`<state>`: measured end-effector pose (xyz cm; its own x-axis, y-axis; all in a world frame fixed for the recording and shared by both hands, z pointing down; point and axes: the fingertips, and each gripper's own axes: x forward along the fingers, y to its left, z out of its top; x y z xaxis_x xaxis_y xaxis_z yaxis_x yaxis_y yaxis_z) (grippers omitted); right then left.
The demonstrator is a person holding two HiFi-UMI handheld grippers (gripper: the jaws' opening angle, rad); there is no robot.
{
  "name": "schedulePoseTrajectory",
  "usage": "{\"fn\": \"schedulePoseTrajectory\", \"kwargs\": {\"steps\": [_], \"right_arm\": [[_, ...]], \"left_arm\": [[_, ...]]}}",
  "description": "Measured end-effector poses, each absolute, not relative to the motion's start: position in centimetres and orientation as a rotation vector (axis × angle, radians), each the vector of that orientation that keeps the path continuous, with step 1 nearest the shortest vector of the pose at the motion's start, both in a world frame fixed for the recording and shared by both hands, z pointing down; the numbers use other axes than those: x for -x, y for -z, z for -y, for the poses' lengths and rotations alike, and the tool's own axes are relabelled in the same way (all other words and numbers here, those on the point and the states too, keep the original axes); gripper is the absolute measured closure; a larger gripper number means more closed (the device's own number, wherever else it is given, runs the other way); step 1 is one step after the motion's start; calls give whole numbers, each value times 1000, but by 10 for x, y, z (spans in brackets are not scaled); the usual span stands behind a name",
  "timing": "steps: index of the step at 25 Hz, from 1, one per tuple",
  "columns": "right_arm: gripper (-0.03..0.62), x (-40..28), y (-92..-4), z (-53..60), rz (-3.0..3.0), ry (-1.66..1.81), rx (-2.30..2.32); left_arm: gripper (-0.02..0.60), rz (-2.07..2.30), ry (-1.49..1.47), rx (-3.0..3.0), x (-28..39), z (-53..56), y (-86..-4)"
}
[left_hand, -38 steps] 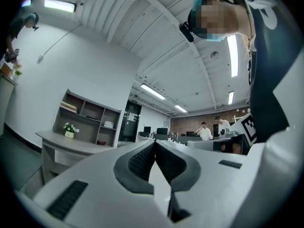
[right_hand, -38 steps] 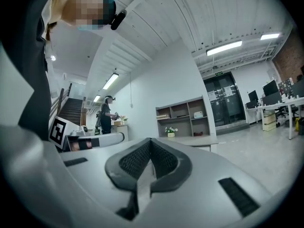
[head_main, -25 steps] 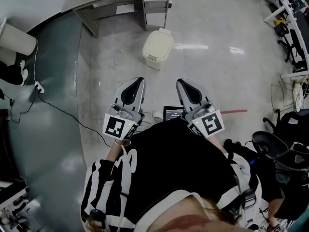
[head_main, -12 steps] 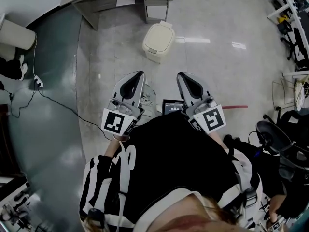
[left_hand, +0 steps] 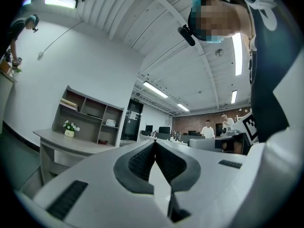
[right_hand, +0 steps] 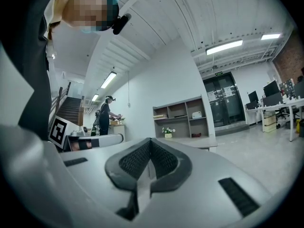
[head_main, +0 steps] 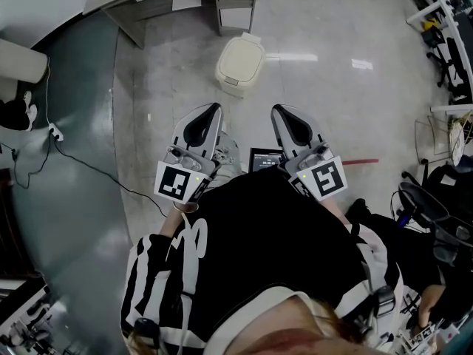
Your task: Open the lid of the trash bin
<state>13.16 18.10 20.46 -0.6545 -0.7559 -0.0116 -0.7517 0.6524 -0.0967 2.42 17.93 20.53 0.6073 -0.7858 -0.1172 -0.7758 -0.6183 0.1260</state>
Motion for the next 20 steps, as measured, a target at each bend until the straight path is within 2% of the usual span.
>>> {"fn": "schedulePoseTrajectory", "kwargs": {"steps": [20], "right_arm": [[589,-110,-203,-78,-2772,141,1351]], "left_arm": [[577,1283,249,-2770,-1,-70,-206]]}}
